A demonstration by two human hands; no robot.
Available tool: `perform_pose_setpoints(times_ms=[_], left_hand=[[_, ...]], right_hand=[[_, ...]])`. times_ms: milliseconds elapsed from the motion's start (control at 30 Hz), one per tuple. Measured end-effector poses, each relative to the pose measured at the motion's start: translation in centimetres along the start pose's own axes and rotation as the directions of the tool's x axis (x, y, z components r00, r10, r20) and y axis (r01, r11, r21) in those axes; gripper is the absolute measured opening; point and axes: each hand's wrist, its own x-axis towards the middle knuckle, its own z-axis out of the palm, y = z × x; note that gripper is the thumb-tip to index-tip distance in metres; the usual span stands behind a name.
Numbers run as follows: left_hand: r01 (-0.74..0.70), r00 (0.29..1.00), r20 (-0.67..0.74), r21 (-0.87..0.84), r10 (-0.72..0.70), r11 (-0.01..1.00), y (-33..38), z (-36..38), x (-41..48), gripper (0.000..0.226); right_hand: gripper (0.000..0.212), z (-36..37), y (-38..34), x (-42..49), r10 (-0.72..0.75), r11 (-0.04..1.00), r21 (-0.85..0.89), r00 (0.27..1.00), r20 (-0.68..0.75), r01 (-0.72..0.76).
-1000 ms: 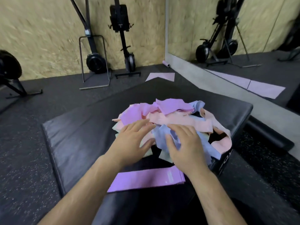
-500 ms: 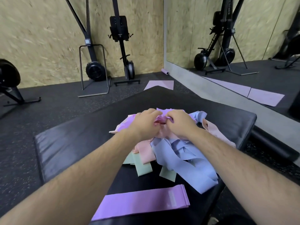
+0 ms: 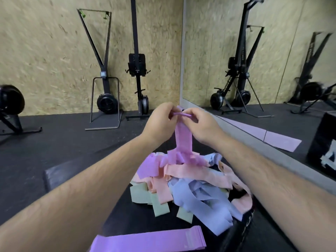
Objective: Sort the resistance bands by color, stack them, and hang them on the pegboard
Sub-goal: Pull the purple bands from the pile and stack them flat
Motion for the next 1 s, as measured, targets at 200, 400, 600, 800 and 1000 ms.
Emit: perform_pose_setpoints(times_ms=[200,400,600,800,1000], left_hand=[[0.034,0.997,-0.068,-0.048,-0.037,0.998,3.3,-7.2,0.0,0.007],[0.05,0.997,-0.06,-0.047,-0.053,0.998,4.5,-12.7,-1.9,0.009],[0.166,0.986,0.01,-0.098,-0.166,0.981,3.7,-14.7,-4.8,0.012],[0.164,0.985,0.053,-0.016,-0.163,0.986,2.3,-14.2,-9.9,0.014],[0.405,0.911,-0.057,-0.079,-0.41,0.911,-3.3,-11.9,-16.0,0.02]], right_hand=[[0.012,-0.2,-6.9,1.2,-0.023,0.989,0.146,1.0,-0.01,0.025],[0.017,1.2,-11.5,-0.2,-0.033,0.927,0.376,0.991,0.127,-0.017],[0.019,4.2,-12.2,-3.3,0.027,0.867,0.482,0.978,0.205,-0.125],[0.018,7.7,-11.7,-8.1,0.073,0.812,0.538,0.953,0.295,-0.228],[0.022,9.4,-7.4,-12.9,0.149,0.865,0.328,0.819,0.555,-0.38]])
